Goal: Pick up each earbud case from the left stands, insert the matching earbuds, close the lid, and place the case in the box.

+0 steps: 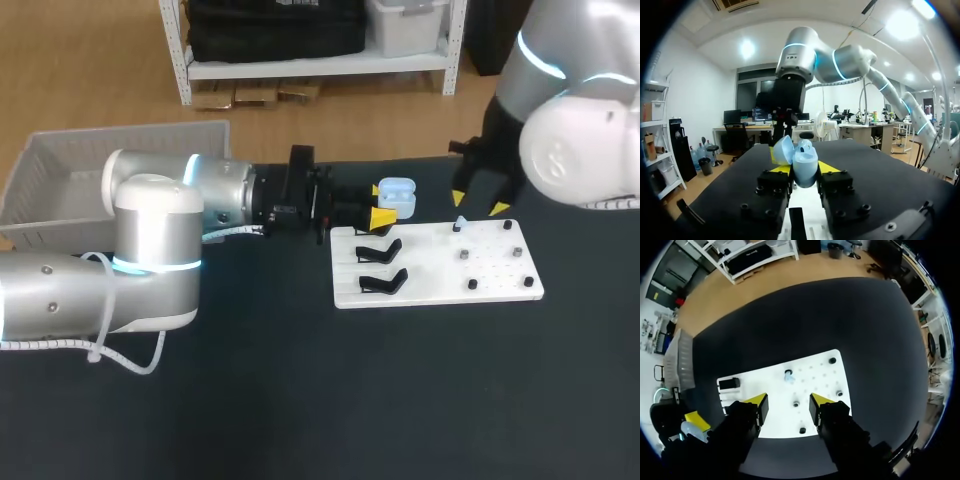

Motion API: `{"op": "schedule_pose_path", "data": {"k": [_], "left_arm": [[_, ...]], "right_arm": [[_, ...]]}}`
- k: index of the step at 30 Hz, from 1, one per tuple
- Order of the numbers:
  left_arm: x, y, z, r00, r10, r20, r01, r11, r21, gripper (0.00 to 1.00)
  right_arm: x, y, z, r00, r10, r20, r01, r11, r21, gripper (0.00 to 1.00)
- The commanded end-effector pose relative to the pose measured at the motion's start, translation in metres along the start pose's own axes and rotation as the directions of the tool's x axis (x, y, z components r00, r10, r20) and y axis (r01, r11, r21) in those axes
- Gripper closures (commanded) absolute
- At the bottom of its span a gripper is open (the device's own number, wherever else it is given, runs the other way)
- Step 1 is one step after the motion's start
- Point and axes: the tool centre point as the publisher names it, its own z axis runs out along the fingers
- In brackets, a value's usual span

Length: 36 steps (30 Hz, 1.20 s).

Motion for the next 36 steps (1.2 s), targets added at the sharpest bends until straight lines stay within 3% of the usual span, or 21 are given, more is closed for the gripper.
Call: {"op": "schedule_pose_path", "data": {"k": [1, 16, 36], "left_arm": [[0.001, 0.0, 0.0, 1.0, 0.003, 0.004, -0.003, 1.0, -0.004, 1.0], [0.001, 0.0, 0.0, 1.0, 0.003, 0.004, -0.003, 1.0, -0.004, 1.0], [0.001, 0.0, 0.0, 1.0, 0.003, 0.004, -0.003, 1.0, -0.004, 1.0]], "right_arm": [[-0.003, 0.0, 0.008, 1.0, -0.003, -0.018, 0.003, 1.0, -0.01, 0.48], [0.007, 0.006, 0.032, 0.998, -0.049, -0.034, 0.048, 0.998, -0.027, 0.51], [-0.008, 0.006, 0.05, 0.998, -0.056, 0.006, 0.056, 0.998, -0.015, 0.55]]}}
